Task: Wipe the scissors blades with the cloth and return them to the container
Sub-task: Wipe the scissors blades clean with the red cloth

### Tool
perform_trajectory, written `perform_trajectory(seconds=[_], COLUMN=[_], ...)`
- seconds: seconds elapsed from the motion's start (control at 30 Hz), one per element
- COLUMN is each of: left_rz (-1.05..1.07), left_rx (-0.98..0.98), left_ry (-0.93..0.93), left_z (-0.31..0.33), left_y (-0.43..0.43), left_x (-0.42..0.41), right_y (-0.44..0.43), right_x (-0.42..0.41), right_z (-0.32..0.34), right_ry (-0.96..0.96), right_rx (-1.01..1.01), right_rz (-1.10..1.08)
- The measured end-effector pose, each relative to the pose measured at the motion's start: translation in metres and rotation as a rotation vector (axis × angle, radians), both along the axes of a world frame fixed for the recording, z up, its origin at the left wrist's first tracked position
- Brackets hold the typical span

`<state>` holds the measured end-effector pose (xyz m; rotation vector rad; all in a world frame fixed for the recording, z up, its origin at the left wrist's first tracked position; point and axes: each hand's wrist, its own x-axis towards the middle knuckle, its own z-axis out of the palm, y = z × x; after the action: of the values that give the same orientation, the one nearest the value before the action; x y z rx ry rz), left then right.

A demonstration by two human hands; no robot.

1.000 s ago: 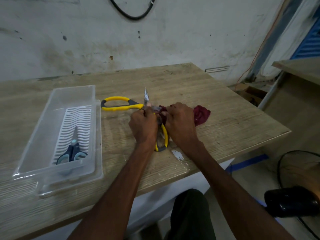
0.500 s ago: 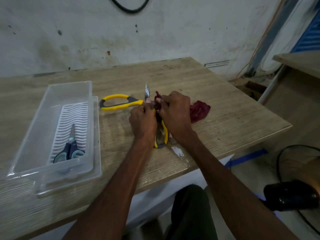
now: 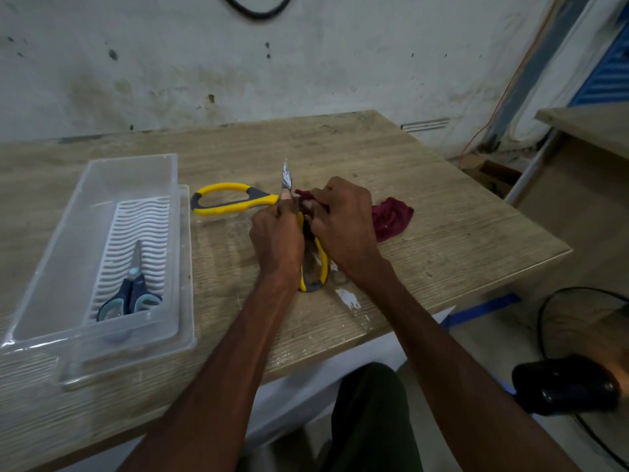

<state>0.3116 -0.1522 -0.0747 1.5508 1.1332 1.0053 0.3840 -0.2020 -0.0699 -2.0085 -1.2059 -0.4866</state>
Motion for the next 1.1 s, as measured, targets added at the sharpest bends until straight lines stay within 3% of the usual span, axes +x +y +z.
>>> perform_trajectory(seconds=[0.13,0.3,0.4,0.57,0.7,0.83,1.03,1.1], left_rz=[-0.028,-0.045,-0.045,-0.004,-0.023,-0.016,0.038,0.005], left_rx=[0.052,0.082,0.112,0.119,0.102,0.084,0.04,0.091], left_ry=[0.06,0.076,0.12,0.131,0.092,0.075,-0.006,0.084], left_z=[-0.003,-0.002,0.0,-0.002,-0.003,-0.003,0.0,0.001], left_y=[0.002,0.0,-0.003,0.0,-0.001,0.001,0.001,-0.001], left_x=[0.002,0.001,0.001,0.001,0.002,0.003,-0.002,-0.003], right_y=[-0.012,0.002,-0.002,0.009,-0.002,0.006,-0.02,-0.03], right_x=[0.014,0.002,0.023,-0.006,0.021,-0.012,0.013,0.019], right_z=[0.0,-0.002,0.001,-0.003,0.003,-0.001,-0.008,-0.005], right_ry=[0.052,-0.127,-0.093,-0.073,-0.02,-0.081,-0.084,-0.014], right_rx=[0.001,-0.156,-0.091,-0.071,-0.066,0.01,-0.175,-0.102], right_rz=[-0.161,-0.081,-0.19,-0.07,-0.196,-0.036,-0.1,-0.149])
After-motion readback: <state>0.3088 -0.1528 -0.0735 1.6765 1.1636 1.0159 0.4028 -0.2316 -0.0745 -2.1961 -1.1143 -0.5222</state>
